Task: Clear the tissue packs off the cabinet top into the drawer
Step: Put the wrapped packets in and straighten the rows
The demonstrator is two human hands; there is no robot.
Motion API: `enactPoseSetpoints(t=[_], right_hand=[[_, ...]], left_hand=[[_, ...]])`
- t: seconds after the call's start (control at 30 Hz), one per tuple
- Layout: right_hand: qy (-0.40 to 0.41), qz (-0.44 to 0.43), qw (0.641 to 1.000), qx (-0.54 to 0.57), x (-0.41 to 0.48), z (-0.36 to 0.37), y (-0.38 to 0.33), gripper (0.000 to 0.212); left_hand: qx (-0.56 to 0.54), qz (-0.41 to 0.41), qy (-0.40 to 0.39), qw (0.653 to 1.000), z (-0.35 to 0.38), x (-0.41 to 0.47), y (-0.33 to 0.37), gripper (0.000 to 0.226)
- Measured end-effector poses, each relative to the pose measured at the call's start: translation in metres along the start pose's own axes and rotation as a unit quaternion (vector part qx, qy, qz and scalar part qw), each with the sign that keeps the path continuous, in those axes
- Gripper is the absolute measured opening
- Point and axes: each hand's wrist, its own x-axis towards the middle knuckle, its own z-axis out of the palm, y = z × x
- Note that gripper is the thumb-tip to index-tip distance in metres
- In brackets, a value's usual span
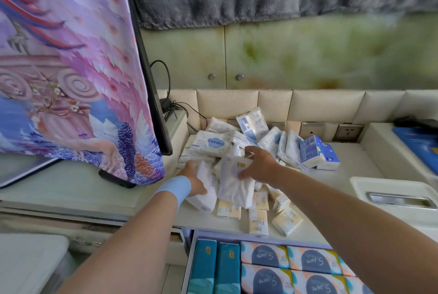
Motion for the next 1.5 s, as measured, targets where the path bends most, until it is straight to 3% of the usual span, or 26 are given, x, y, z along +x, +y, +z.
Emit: enactPoseSetpoints(t=[0.3, 0.47, 0.53, 0.67, 0.8, 0.87, 0.97, 1.1, 1.27, 1.33, 1.4, 1.5], right_hand=[[0.001, 0.023, 0.978, 0.207, -0.072, -0.032, 0.011, 0.06], [-0.035, 0.024, 0.977, 0.211, -0.121, -0.025, 0.024, 0.051], [-0.075, 0.008, 0.984, 0.159, -0.143, -0.018, 0.03, 0.051], [-0.127, -0.029, 0.989, -0.071, -0.187, 0.005, 0.041, 0.052], [-0.201, -0.062, 0.938, -0.277, -0.224, 0.038, 0.058, 0.039], [-0.255, -0.059, 0.904, -0.337, -0.238, 0.054, 0.067, 0.045], [-0.295, -0.063, 0.863, -0.404, -0.254, 0.072, 0.081, 0.051], [-0.286, -0.074, 0.854, -0.429, -0.266, 0.087, 0.105, 0.041], [-0.19, -0.05, 0.933, -0.3, -0.264, 0.079, 0.1, 0.042], [-0.15, 0.025, 0.979, -0.135, -0.259, 0.069, 0.094, 0.041], [-0.152, 0.101, 0.981, 0.064, -0.256, 0.057, 0.088, 0.044], [-0.171, 0.121, 0.964, 0.163, -0.255, 0.04, 0.087, 0.031]], left_hand=[[-0.062, 0.042, -0.009, 0.997, -0.003, -0.074, -0.011, 0.102], [-0.109, 0.025, -0.045, 0.993, 0.011, -0.115, -0.029, 0.089], [-0.124, 0.014, -0.052, 0.991, 0.018, -0.127, -0.039, 0.082], [-0.151, -0.003, -0.041, 0.988, 0.031, -0.149, -0.054, 0.074], [-0.152, 0.015, -0.029, 0.988, 0.045, -0.166, -0.061, 0.065], [-0.147, 0.029, -0.031, 0.988, 0.054, -0.174, -0.062, 0.061], [-0.138, 0.054, -0.04, 0.988, 0.067, -0.182, -0.064, 0.059], [-0.148, 0.069, -0.06, 0.985, 0.077, -0.188, -0.068, 0.055], [-0.109, 0.11, -0.052, 0.987, 0.084, -0.182, -0.07, 0.058], [-0.131, 0.126, -0.057, 0.982, 0.088, -0.18, -0.068, 0.054], [-0.162, 0.145, -0.083, 0.973, 0.092, -0.182, -0.064, 0.049], [-0.195, 0.181, -0.127, 0.956, 0.105, -0.186, -0.049, 0.046]])
